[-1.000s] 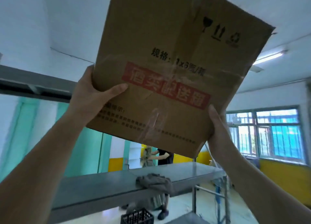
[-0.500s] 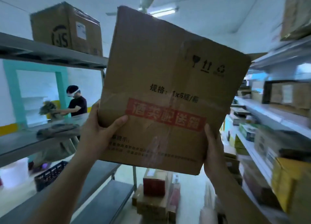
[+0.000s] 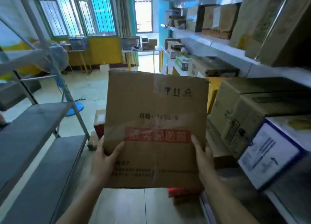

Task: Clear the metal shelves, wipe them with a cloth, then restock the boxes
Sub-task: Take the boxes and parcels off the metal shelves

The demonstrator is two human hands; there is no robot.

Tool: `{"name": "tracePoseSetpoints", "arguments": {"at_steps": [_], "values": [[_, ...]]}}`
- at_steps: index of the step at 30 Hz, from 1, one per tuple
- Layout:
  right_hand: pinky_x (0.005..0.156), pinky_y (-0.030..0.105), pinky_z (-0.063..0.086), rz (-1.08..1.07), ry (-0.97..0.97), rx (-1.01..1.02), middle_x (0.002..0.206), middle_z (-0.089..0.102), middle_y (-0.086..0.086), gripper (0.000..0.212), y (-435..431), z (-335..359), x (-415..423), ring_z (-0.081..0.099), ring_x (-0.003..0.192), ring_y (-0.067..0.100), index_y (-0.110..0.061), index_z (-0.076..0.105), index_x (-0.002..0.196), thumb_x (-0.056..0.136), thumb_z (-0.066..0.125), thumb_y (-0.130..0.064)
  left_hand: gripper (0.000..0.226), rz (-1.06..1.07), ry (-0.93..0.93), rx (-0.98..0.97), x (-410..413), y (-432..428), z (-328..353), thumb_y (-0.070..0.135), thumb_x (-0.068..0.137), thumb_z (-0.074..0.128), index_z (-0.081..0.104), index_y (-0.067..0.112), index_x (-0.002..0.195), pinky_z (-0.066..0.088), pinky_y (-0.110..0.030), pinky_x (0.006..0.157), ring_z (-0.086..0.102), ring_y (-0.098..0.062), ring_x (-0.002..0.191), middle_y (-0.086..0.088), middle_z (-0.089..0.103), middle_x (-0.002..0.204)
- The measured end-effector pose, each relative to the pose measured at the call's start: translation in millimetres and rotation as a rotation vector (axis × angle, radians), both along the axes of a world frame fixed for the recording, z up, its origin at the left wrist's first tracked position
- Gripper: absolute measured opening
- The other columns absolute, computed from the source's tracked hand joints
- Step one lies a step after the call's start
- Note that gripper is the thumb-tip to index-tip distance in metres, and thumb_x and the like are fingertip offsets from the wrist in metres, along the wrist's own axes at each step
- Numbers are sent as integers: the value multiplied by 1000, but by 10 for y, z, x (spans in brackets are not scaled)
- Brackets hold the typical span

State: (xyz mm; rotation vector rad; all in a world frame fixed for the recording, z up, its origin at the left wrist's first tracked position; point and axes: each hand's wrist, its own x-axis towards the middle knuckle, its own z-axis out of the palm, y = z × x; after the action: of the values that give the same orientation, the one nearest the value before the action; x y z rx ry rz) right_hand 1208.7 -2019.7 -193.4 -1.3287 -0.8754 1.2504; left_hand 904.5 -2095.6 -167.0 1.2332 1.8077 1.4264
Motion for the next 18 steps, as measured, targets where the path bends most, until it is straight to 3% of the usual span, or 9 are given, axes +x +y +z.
{"name": "tracePoseSetpoints", "arguments": {"at_steps": [4, 7, 10, 12, 15, 18], "values": [[106, 50, 49, -83, -24, -78, 140, 61, -8, 102, -244, -273, -261, 60, 124, 21, -42, 47, 146, 59, 70, -89, 77, -81, 30, -6, -217, -11, -149, 70, 74, 73, 54, 28, 136, 54, -19, 67, 69, -2, 87, 12, 70, 108], [106, 50, 49, -141, 33, -52, 136, 64, -9, 94, -408, -263, -542, 61, 123, 20, -40, 50, 144, 64, 67, -88, 78, -120, -25, 23, -514, 7, -153, 70, 73, 72, 54, 25, 134, 55, -25, 70, 68, -7, 90, 12, 68, 107], [97, 45, 52, -138, 130, 30, 117, 74, -11, 54, -598, -107, -673, 68, 110, 12, -33, 63, 130, 95, 44, -69, 67, -176, -160, 63, -671, -54, -95, 73, 82, 56, 52, 26, 130, 52, -30, 80, 66, -6, 97, 9, 67, 110], [87, 39, 53, -215, 185, 23, 107, 77, -8, 61, -590, -19, -545, 71, 104, 13, -26, 67, 124, 96, 37, -70, 66, -239, -348, 73, -820, 32, 36, 77, 90, 39, 58, 26, 127, 49, -36, 88, 65, -11, 106, 7, 70, 114], [105, 55, 48, -234, 242, -27, 124, 72, 7, 78, -369, 192, -295, 63, 120, 33, -25, 70, 126, 86, 39, -84, 82, -429, -553, -179, -1060, 553, 328, 92, 76, 37, 57, 39, 135, 47, -40, 89, 63, -19, 113, 5, 69, 125], [112, 56, 41, -122, 183, -170, 124, 72, 11, 69, -329, 44, -341, 64, 121, 34, -25, 74, 121, 87, 48, -79, 90, -573, -502, -455, -1040, 942, 221, 84, 62, 69, 58, 35, 137, 50, -44, 97, 67, -22, 115, -1, 68, 130]]}}
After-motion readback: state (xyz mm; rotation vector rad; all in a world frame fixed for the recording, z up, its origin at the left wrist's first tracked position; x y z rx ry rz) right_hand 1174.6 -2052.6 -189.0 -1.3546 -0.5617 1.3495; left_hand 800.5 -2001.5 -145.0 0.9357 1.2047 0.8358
